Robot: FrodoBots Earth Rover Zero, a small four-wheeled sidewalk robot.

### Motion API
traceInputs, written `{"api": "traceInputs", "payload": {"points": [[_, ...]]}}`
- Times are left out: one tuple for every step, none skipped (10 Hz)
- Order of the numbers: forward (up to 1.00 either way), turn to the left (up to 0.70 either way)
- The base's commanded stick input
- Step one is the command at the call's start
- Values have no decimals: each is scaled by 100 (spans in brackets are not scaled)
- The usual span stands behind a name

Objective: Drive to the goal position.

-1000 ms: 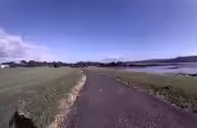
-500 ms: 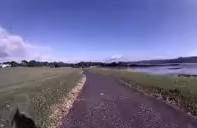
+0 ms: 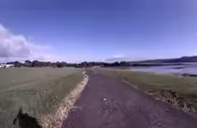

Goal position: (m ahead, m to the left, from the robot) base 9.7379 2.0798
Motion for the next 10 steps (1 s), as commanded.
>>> {"api": "traceInputs", "payload": {"points": [[70, 0], [70, 0], [70, 0], [70, 0], [70, 0], [70, 0], [70, 0], [70, 0], [70, 0], [70, 0]]}}
